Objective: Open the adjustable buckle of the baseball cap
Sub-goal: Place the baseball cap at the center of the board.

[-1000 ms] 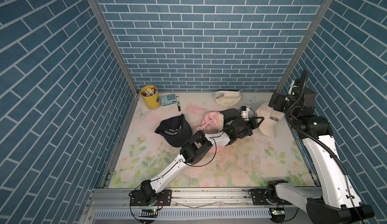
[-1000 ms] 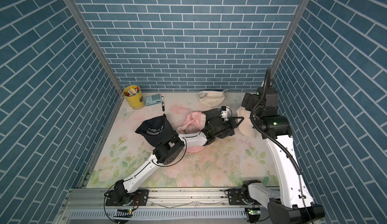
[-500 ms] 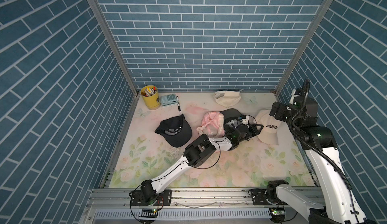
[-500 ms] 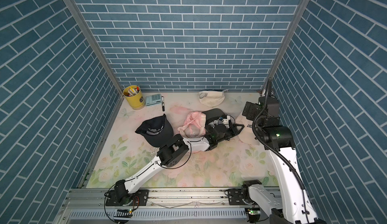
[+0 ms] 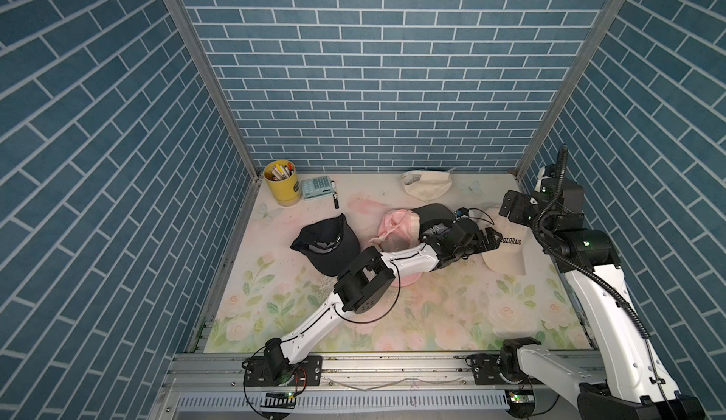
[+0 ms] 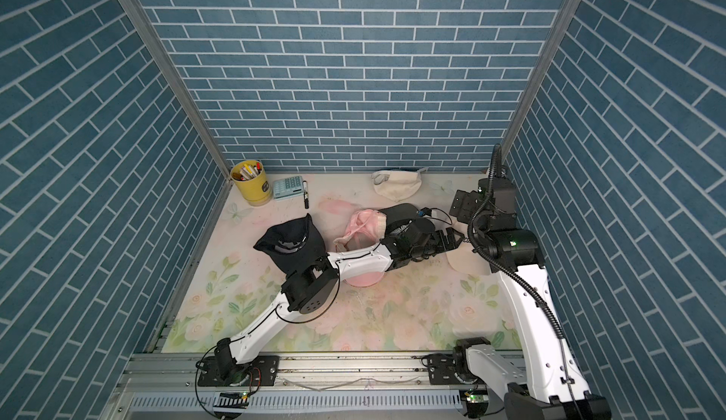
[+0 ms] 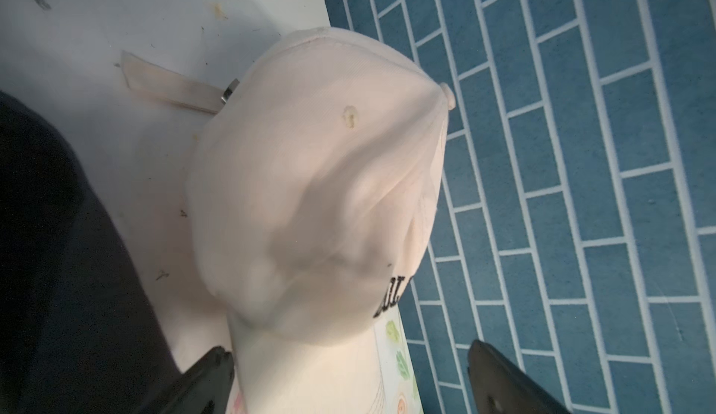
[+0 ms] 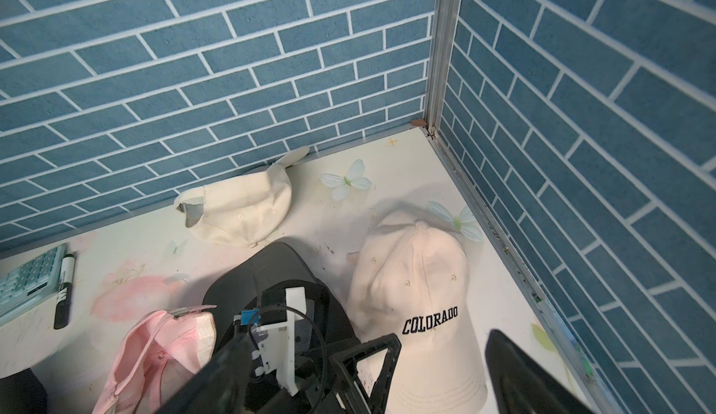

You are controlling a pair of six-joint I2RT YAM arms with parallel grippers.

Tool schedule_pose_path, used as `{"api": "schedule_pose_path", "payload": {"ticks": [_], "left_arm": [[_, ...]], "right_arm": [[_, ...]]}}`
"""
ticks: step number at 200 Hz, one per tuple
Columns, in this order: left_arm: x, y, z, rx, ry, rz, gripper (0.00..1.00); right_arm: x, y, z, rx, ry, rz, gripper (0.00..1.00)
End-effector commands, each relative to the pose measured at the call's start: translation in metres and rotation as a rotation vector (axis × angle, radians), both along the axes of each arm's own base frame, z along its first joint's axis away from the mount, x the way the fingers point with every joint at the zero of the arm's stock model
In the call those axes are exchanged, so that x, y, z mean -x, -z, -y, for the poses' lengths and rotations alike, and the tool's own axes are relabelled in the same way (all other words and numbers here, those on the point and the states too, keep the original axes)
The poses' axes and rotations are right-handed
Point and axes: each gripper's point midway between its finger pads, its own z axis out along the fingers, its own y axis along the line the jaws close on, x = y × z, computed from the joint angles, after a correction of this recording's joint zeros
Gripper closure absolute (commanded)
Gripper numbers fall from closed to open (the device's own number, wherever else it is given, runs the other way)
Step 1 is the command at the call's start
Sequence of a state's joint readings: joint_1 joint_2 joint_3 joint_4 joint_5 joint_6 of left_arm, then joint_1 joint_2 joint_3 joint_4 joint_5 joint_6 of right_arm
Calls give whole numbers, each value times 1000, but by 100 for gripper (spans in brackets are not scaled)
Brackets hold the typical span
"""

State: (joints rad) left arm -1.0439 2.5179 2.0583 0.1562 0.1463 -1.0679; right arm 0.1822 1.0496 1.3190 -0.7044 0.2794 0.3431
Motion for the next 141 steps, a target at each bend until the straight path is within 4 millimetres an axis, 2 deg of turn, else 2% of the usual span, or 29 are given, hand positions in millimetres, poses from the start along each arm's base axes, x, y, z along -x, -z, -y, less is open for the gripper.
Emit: {"api": "schedule_pose_path", "payload": {"ticks": [1,42,56,79,106,120,141], "left_arm": [[9,11,-17,-148,6,0,0],[23,17,-21,-222,45,-22,0],[25,10,-22,-229,50,1,0],[13,-30,-25,-243,39,155,0],[-10,-81,-45,-298,-4,356,0],[-25,-93,-63,-342,-23,405,0],[-52,-96,-101,-396,-73,409,0]], "right_arm": [[1,-12,2,-26,21,41,6],[11,-11,7,-16,36,34,7],[13,-11,6,-25,33,35,7],[13,-9,5,-24,23,27,7],[9,-5,4,9,6,-2,7],[5,-7,2,30,-10,-7,7],[-6,-9,-4,61,-56,-19,7]]}}
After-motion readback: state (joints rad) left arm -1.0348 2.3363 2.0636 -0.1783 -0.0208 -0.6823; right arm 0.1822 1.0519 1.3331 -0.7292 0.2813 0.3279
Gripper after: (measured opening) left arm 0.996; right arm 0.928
